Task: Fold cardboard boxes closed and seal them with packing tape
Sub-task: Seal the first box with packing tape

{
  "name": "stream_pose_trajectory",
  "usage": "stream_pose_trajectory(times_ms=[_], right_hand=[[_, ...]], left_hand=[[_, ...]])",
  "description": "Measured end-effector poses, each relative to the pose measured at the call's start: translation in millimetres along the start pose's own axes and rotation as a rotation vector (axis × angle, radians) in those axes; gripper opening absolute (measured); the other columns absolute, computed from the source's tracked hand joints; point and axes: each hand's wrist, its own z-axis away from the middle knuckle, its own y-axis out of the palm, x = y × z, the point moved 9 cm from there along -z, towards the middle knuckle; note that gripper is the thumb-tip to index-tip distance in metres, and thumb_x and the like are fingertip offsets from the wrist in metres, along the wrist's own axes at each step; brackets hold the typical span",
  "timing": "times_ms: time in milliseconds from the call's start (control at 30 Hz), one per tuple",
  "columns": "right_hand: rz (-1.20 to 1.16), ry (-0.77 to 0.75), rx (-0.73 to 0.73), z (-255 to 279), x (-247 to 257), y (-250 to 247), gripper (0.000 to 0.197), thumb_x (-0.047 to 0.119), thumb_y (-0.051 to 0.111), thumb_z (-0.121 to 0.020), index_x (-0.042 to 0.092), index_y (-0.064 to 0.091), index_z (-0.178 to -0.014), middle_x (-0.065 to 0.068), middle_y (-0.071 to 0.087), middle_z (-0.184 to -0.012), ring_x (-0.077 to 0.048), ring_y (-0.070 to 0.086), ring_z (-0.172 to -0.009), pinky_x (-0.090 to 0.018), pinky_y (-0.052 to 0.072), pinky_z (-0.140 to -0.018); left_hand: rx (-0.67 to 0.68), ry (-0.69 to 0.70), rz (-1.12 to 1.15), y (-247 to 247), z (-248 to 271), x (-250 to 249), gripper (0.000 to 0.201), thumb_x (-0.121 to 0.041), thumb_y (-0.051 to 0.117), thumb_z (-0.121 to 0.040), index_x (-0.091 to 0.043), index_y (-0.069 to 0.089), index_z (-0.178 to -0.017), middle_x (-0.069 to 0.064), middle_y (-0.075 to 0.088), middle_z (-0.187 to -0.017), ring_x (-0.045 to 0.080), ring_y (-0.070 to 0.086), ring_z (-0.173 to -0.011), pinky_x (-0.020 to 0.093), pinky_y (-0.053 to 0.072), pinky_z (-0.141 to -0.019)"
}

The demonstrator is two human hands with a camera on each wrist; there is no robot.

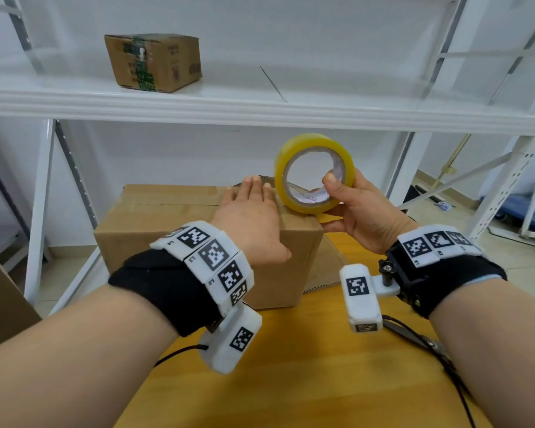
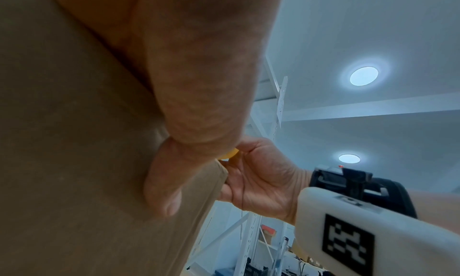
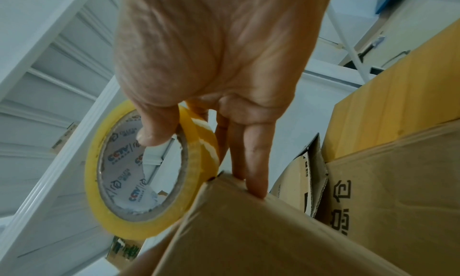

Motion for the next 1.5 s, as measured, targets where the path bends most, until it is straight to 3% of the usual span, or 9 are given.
stream_pose_trajectory(times_ms=[167,333,400,533,667,800,1067,1367,1500], right_hand=[[0.033,-0.004,0.02,1.0,0.6,0.9,0.064,0.047,0.067,-0.082,0.017,0.047,-0.136,-0.021,0.064,-0.129,-0.044,0.064,-0.114,-0.068,0.051,-0.091],[0.091,0.005,0.042,2.4,-13.5,13.5,0.055,0.044,0.074,-0.075,0.019,0.062,-0.123,-0.002,0.075,-0.114,-0.019,0.073,-0.101,-0.038,0.061,-0.082],[0.079,0.004,0.056,2.5,-18.6,16.8,0.052,0.039,0.075,-0.074,0.018,0.065,-0.121,-0.001,0.076,-0.111,-0.017,0.074,-0.096,-0.033,0.06,-0.077],[0.064,0.001,0.054,2.5,-14.7,13.3,0.058,0.042,0.073,-0.075,0.018,0.061,-0.127,-0.004,0.074,-0.118,-0.022,0.072,-0.104,-0.034,0.06,-0.076],[0.017,0.005,0.043,1.1,-9.3,5.3,0.065,0.043,0.071,-0.077,0.016,0.054,-0.133,-0.007,0.071,-0.124,-0.029,0.071,-0.108,-0.046,0.061,-0.084],[-0.123,0.034,0.006,1.5,-14.2,-3.0,0.063,0.037,0.066,-0.082,0.013,0.049,-0.138,-0.013,0.07,-0.124,-0.035,0.071,-0.106,-0.047,0.063,-0.078],[-0.265,0.064,-0.041,2.8,-21.6,-12.0,0.058,0.034,0.059,-0.093,0.01,0.044,-0.143,-0.019,0.067,-0.128,-0.039,0.071,-0.106,-0.058,0.058,-0.082],[-0.286,0.074,-0.037,6.9,-23.2,-10.2,0.049,0.033,0.054,-0.1,0.012,0.043,-0.143,-0.017,0.067,-0.128,-0.037,0.071,-0.106,-0.053,0.061,-0.08],[-0.244,0.064,-0.025,9.0,-20.5,-9.8,0.045,0.034,0.052,-0.102,0.017,0.044,-0.142,-0.015,0.067,-0.129,-0.033,0.073,-0.102,-0.047,0.063,-0.074]], left_hand=[[-0.039,0.013,-0.009,0.7,-4.3,-5.1,0.112,-0.064,0.058,-0.079,-0.008,-0.002,-0.156,0.014,-0.007,-0.164,0.026,-0.006,-0.152,0.047,0.007,-0.123],[-0.037,0.028,0.041,4.3,-4.7,2.2,0.111,-0.066,0.061,-0.076,-0.02,0.001,-0.157,0.008,-0.004,-0.165,0.027,-0.004,-0.151,0.052,0.009,-0.122],[-0.037,0.036,0.045,4.6,-4.6,2.1,0.111,-0.067,0.061,-0.075,-0.022,0.001,-0.157,0.007,-0.003,-0.165,0.027,-0.003,-0.151,0.052,0.009,-0.121],[-0.037,0.041,0.043,4.2,-3.8,1.2,0.109,-0.066,0.06,-0.076,-0.021,0.003,-0.158,0.008,-0.004,-0.165,0.027,-0.004,-0.151,0.052,0.008,-0.122],[-0.035,0.03,0.044,4.0,-2.6,2.4,0.112,-0.067,0.059,-0.077,-0.016,-0.001,-0.157,0.01,-0.006,-0.164,0.026,-0.004,-0.152,0.05,0.008,-0.122],[-0.031,0.023,0.051,2.8,-0.5,2.1,0.115,-0.064,0.06,-0.079,-0.014,-0.008,-0.156,0.011,-0.009,-0.164,0.025,-0.006,-0.152,0.048,0.007,-0.123],[-0.041,0.027,0.051,1.9,1.6,1.2,0.115,-0.065,0.061,-0.078,-0.015,-0.008,-0.156,0.011,-0.01,-0.164,0.025,-0.007,-0.152,0.048,0.006,-0.123],[-0.02,0.015,0.009,2.3,2.9,-4.1,0.112,-0.059,0.062,-0.079,-0.021,-0.011,-0.156,0.012,-0.01,-0.164,0.031,-0.006,-0.151,0.054,0.009,-0.12],[-0.029,0.041,-0.041,-5.5,-0.3,-21.9,0.107,-0.051,0.061,-0.082,-0.007,-0.002,-0.156,0.017,-0.002,-0.163,0.032,-0.003,-0.151,0.055,0.012,-0.12]])
